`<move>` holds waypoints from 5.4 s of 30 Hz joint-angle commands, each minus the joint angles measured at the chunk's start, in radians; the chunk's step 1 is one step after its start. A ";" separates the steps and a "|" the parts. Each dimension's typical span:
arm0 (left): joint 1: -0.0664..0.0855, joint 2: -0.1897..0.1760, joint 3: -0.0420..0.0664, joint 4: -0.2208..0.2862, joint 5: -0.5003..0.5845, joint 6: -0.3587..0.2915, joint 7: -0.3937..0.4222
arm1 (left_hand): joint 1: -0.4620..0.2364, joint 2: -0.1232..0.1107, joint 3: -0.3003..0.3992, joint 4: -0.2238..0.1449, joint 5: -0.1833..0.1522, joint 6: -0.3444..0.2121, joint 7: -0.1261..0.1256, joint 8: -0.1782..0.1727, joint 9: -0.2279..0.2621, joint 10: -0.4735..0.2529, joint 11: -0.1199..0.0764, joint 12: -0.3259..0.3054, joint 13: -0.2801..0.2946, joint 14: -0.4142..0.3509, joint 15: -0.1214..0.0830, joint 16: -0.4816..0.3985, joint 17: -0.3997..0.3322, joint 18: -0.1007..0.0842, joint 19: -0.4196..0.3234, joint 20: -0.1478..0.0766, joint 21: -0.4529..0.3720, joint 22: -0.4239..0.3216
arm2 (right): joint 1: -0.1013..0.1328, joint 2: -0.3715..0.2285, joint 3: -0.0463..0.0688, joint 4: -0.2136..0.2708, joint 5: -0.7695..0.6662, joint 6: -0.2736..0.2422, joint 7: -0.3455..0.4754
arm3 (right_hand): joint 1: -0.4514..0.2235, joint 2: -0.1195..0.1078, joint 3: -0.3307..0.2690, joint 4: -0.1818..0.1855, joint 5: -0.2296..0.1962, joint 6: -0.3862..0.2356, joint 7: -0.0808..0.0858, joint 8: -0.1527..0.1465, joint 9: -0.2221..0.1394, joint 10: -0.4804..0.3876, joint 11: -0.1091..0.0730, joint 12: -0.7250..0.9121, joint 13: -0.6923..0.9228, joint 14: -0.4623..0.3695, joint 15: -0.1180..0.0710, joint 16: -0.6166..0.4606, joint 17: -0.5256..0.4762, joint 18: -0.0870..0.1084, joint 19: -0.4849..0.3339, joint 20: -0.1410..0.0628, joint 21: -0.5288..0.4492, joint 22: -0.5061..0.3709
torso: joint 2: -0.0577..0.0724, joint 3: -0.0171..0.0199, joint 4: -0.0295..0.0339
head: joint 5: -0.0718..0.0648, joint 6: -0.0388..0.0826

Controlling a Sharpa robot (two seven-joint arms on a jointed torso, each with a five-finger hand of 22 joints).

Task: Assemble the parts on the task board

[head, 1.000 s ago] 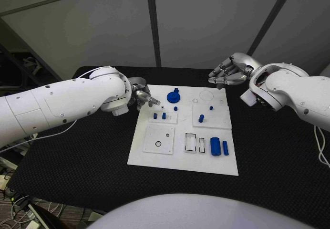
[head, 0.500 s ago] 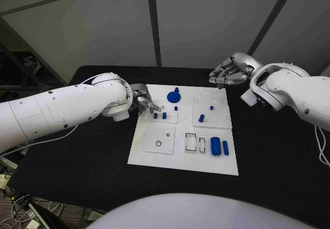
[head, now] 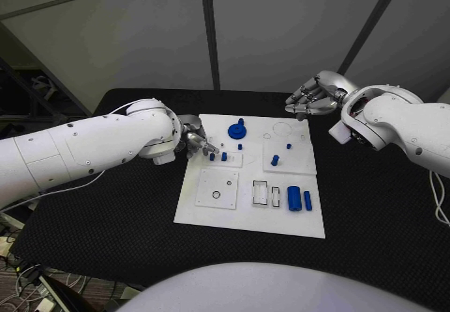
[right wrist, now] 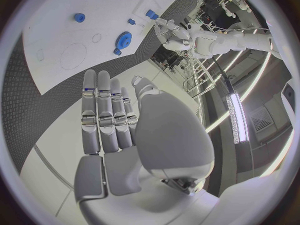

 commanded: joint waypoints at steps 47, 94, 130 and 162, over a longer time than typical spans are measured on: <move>-0.008 0.022 -0.002 -0.015 0.003 0.038 0.006 | 0.108 0.037 -0.004 -0.012 -0.003 0.010 -0.008 -0.005 -0.018 0.000 -0.009 0.000 -0.008 0.001 0.004 -0.005 0.001 -0.020 0.022 0.001 0.002 0.197 | 0.002 0.002 0.000 -0.001 0.002 0.004 0.003 | -0.008 0.005 0.000 0.007 0.005 -0.008 0.000 0.006 0.001 -0.006 0.003 0.000 0.002 -0.006 0.002 -0.005 0.003 0.011 0.003 0.008 -0.005 -0.002 | -0.001 0.0000 -0.0002 | 0.000 -0.006; 0.009 -0.018 0.011 0.041 0.043 0.048 0.012 | 0.201 0.033 0.346 -0.127 -0.018 -0.019 0.000 0.024 -0.013 0.004 -0.005 -0.030 -0.062 0.001 0.006 -0.007 -0.002 -0.015 0.012 0.001 -0.026 0.196 | 0.001 0.004 0.000 -0.010 0.005 0.006 0.007 | -0.009 0.006 0.001 0.008 0.006 -0.008 0.000 0.006 0.001 -0.006 0.003 0.001 0.003 -0.006 0.002 -0.005 0.004 0.011 0.003 0.008 -0.006 -0.002 | -0.001 0.0007 -0.0006 | 0.000 -0.006; 0.109 0.134 -0.030 -0.213 0.174 0.400 0.002 | 0.209 0.053 0.437 -0.135 -0.295 -0.046 0.008 0.033 0.008 0.001 0.002 -0.023 -0.057 -0.007 0.012 -0.019 -0.009 -0.012 0.004 0.006 -0.045 0.194 | 0.000 0.017 0.000 -0.012 0.005 0.008 0.006 | -0.010 0.007 0.001 0.009 0.006 -0.008 0.001 0.007 0.001 -0.007 0.003 0.001 0.004 -0.006 0.002 -0.006 0.005 0.011 0.004 0.008 -0.006 -0.003 | -0.001 0.0002 0.0007 | 0.007 -0.006; 0.109 0.148 -0.071 -0.203 0.101 0.312 -0.009 | 0.211 0.053 0.446 -0.146 -0.288 -0.047 0.007 0.037 0.020 0.015 0.001 0.011 -0.016 -0.004 0.010 -0.015 -0.007 -0.014 0.007 0.006 -0.038 0.197 | 0.000 0.017 0.000 -0.011 0.005 0.008 0.008 | -0.010 0.007 0.001 0.009 0.006 -0.008 0.001 0.007 0.001 -0.007 0.003 0.001 0.004 -0.006 0.002 -0.006 0.005 0.011 0.004 0.008 -0.006 -0.003 | -0.001 -0.0001 0.0000 | 0.010 -0.006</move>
